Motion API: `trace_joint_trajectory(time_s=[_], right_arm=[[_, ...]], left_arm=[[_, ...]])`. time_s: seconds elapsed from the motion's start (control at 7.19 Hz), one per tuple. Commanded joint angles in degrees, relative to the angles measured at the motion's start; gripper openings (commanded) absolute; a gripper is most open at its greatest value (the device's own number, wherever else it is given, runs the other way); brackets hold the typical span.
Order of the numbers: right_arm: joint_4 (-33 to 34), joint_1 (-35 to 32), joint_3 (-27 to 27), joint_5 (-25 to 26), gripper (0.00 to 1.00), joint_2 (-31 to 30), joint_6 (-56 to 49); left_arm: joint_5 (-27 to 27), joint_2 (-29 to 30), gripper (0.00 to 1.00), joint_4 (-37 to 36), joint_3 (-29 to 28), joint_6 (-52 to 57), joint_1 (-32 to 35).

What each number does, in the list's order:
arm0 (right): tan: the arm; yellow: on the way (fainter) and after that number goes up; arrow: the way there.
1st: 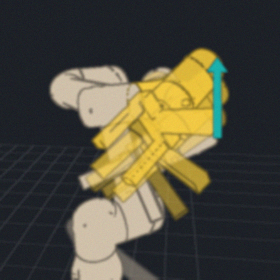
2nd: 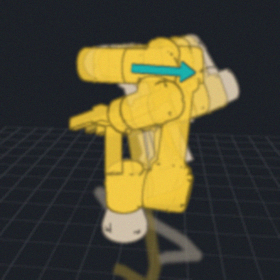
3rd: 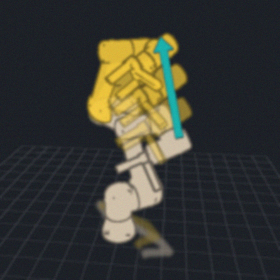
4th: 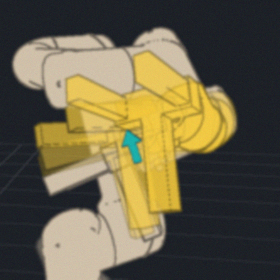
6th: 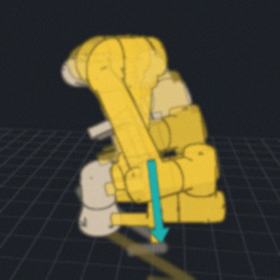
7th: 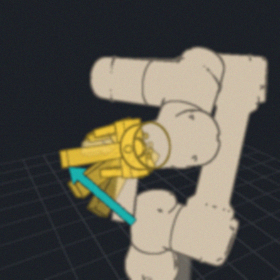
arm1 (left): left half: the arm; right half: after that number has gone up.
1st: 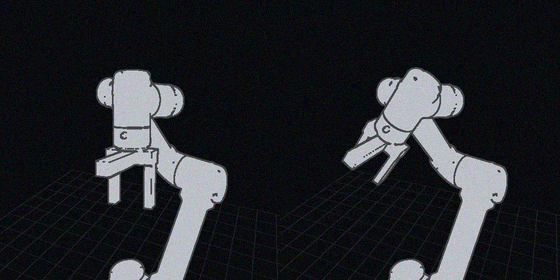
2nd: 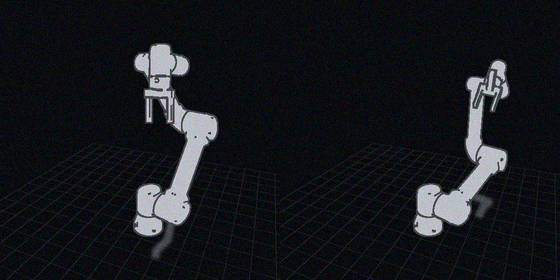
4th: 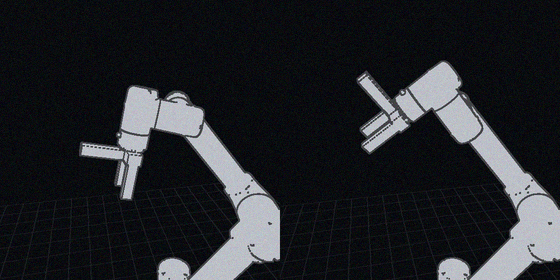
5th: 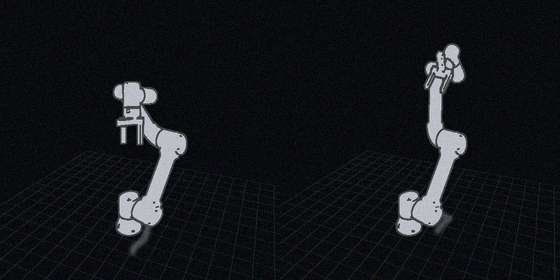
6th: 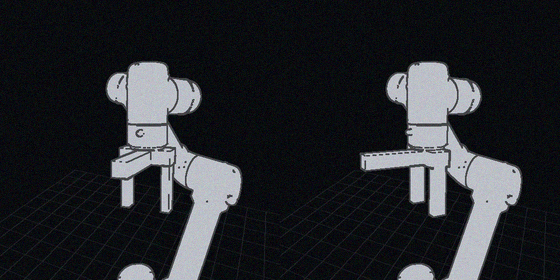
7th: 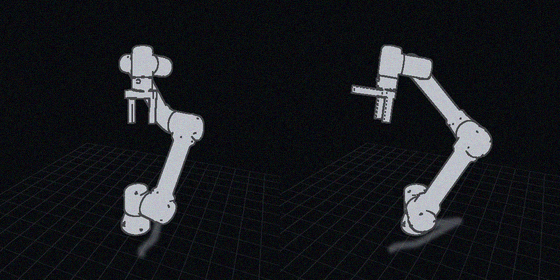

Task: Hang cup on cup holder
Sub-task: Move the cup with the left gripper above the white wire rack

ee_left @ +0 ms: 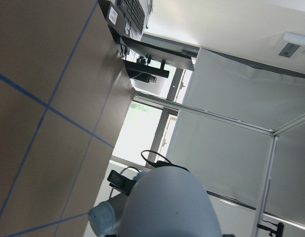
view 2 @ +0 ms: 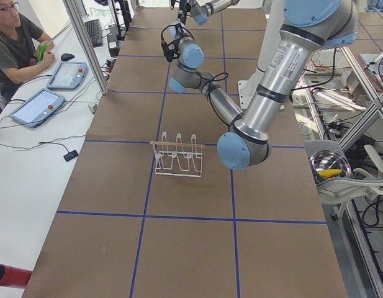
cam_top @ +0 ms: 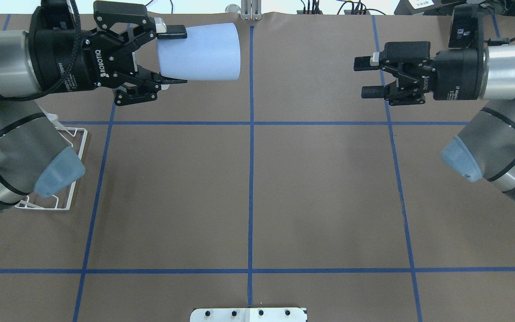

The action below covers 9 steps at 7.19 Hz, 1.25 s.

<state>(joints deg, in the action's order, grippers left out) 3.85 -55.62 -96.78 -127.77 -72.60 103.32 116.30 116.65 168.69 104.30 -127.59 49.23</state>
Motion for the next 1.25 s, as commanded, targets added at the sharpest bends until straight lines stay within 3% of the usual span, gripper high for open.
trace_joint_trajectory(time_s=[0.0, 0.14, 0.42, 0.97, 1.11], right_arm=[[8.0, -4.1, 1.0, -1.6, 1.00, -4.4, -16.8], [12.4, -7.5, 1.4, -1.9, 1.00, -5.3, -21.4], [25.8, -12.0, 1.9, -5.2, 1.00, -7.7, -42.2], [43.1, -20.3, 1.7, -6.6, 1.00, -11.3, -68.0], [46.0, -21.7, 1.7, -6.7, 1.00, -12.4, -73.3]], left_arm=[[1.2, -2.8, 0.00, -17.9, 4.0, 13.6, 4.2], [1.5, -3.6, 0.00, -26.1, 5.4, 22.1, 4.6], [1.6, -3.6, 0.00, -42.6, 6.3, 35.1, 6.2], [1.1, -3.8, 0.00, -84.6, 16.6, 66.0, 7.2], [1.1, -4.1, 0.00, -89.8, 17.5, 68.4, 7.3]])
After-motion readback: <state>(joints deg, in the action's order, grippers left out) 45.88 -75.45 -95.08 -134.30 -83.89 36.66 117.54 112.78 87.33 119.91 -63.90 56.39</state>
